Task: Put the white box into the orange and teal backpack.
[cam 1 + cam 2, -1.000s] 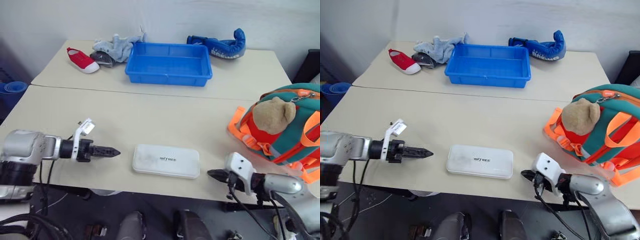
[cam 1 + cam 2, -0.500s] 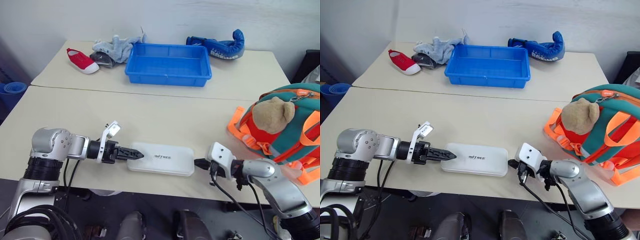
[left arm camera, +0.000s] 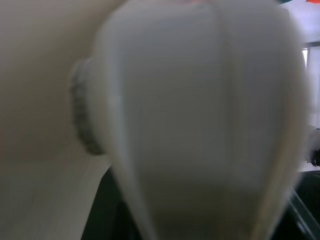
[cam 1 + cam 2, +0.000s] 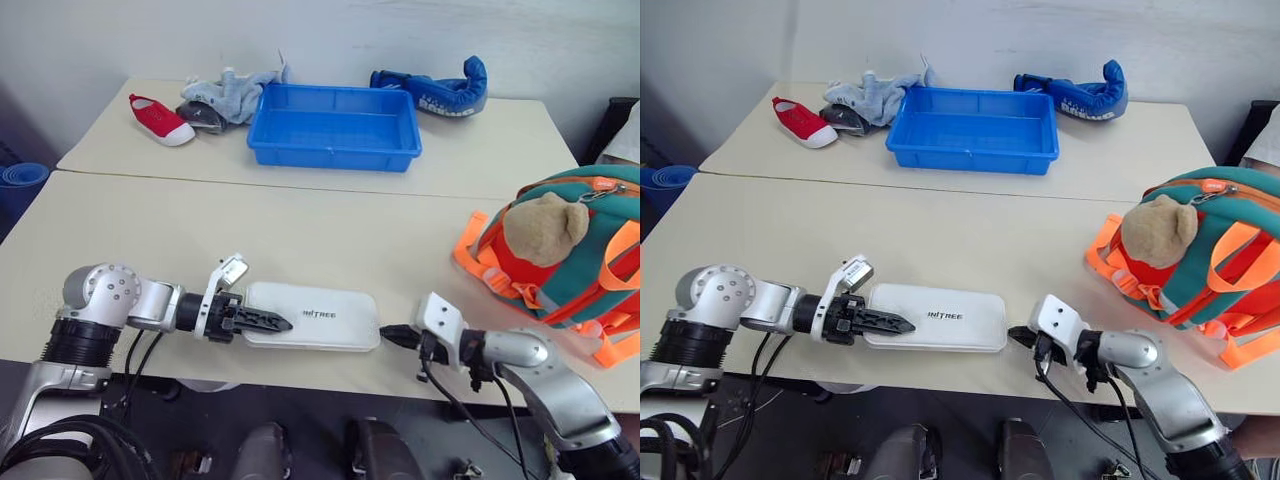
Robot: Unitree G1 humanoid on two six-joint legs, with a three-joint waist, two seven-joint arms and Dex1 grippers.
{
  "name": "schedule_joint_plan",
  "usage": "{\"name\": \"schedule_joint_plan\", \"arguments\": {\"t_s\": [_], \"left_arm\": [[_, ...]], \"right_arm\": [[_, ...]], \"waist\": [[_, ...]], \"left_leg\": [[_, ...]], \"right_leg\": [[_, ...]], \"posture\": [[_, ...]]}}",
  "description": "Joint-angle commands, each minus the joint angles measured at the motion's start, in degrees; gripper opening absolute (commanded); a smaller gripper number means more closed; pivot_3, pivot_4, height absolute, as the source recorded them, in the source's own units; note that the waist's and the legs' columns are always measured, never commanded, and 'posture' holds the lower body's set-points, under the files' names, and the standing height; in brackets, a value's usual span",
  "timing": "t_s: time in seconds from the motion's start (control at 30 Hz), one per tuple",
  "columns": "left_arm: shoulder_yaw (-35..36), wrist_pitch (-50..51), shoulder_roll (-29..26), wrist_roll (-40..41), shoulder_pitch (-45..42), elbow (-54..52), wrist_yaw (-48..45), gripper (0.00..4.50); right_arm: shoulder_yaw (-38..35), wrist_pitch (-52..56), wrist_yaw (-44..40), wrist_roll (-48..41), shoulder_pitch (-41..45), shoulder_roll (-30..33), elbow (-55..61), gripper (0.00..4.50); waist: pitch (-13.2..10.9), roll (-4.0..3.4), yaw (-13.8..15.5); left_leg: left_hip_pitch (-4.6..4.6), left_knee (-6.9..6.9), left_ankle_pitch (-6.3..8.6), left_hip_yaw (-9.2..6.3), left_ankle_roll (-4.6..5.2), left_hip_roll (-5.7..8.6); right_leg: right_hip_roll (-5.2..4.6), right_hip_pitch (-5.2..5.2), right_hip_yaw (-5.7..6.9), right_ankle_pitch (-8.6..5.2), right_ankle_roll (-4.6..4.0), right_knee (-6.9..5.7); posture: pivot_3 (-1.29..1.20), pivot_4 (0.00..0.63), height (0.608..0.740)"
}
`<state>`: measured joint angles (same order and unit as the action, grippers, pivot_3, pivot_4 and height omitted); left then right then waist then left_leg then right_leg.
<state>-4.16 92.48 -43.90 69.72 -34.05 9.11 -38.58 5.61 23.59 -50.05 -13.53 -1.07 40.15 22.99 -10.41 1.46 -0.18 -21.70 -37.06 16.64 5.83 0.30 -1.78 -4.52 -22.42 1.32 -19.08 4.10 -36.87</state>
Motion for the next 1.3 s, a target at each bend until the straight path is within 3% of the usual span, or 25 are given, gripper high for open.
{"name": "schedule_joint_plan", "arguments": {"t_s": [0.03,0.17,0.3,0.4,0.5,0.63,0.77,0.93,1.17,1.3], "left_arm": [[3.1,0.0,0.3,2.2,0.3,-3.7,-1.6,1.42],[6.9,-6.3,2.8,-0.9,2.8,-7.1,-2.8,1.42],[5.0,-27.0,1.0,-10.8,8.2,-15.7,-17.0,1.42],[1.1,-45.5,0.9,-22.0,10.3,-17.2,-26.7,1.42],[-0.4,-59.9,4.3,-30.0,10.8,-15.2,-29.4,1.42],[1.3,-63.9,7.0,-30.1,12.0,-15.9,-31.9,1.42],[2.0,-65.9,6.3,-31.3,12.2,-14.3,-34.0,1.42],[2.3,-65.4,5.9,-32.1,11.5,-12.7,-34.8,1.42],[3.8,-62.0,3.0,-30.8,10.8,-14.1,-36.3,1.42],[6.2,-57.5,1.6,-27.8,9.1,-16.7,-35.5,1.42]], "right_arm": [[-4.3,-1.3,-0.1,-1.3,-5.3,1.7,2.0,0.0],[-12.8,-1.7,4.2,-4.2,-12.7,-1.1,4.8,0.0],[-24.6,-4.9,7.4,-10.2,-22.3,-7.2,10.5,0.0],[-32.0,-7.8,10.6,-10.8,-28.8,-11.5,14.4,0.83],[-38.8,-10.6,13.9,-11.6,-34.0,-16.4,16.1,1.81],[-46.6,-13.0,12.8,-13.9,-41.0,-19.0,14.6,3.15],[-53.1,-14.8,13.0,-15.9,-40.7,-17.2,10.2,4.43],[-53.9,-13.3,12.0,-20.8,-31.7,-11.6,3.0,4.47],[-42.7,-11.0,6.6,-20.8,-12.6,-2.3,-8.6,4.47],[-37.2,-10.7,5.5,-20.4,-3.4,-1.2,-13.1,3.56]], "waist": [[0.0,0.01,0.2],[0.0,0.03,0.1],[0.0,-0.02,0.0],[0.0,-0.05,0.0],[0.0,-0.1,0.1],[0.0,-0.1,0.0],[0.0,-0.11,-0.7],[-0.1,-0.12,-1.4],[-0.1,-0.14,-1.4],[-0.1,-0.12,-1.0]], "left_leg": [[-0.01,0.01,0.0,-0.01,0.0,0.01],[-0.06,0.0,0.01,-0.03,0.03,0.04],[-0.1,0.03,-0.01,-0.02,-0.01,0.01],[-0.09,0.15,-0.03,-0.01,-0.16,-0.06],[-0.04,0.21,0.1,0.01,-0.33,-0.04],[-0.08,0.35,0.25,0.03,0.1,-0.03],[-0.06,0.47,0.17,0.04,0.27,-0.04],[0.12,0.58,0.1,0.04,0.36,-0.02],[0.21,0.76,-0.09,0.09,0.31,-0.01],[0.12,0.73,-0.14,0.02,0.29,0.03]], "right_leg": [[0.0,0.0,0.01,0.0,0.0,0.02],[-0.03,0.0,0.01,0.0,0.0,0.08],[-0.01,-0.07,0.02,0.0,0.0,0.07],[0.06,-0.08,0.04,-0.05,-0.09,0.09],[0.05,-0.03,0.03,-0.07,-0.13,0.13],[0.01,-0.05,-0.01,-0.06,-0.12,0.32],[0.0,-0.06,-0.05,-0.06,-0.11,0.4],[0.0,0.05,-0.05,-0.06,-0.11,0.35],[0.09,-0.01,-0.08,-0.03,-0.06,0.26],[0.07,-0.01,0.0,-0.02,-0.04,0.26]], "posture": [[0.0,0.15,0.74],[0.0,0.15,0.74],[0.0,0.15,0.74],[0.0,0.15,0.74],[0.0,0.15,0.74],[0.0,0.15,0.74],[0.0,0.15,0.74],[0.0,0.15,0.74],[0.0,0.15,0.74],[0.0,0.15,0.74]]}}
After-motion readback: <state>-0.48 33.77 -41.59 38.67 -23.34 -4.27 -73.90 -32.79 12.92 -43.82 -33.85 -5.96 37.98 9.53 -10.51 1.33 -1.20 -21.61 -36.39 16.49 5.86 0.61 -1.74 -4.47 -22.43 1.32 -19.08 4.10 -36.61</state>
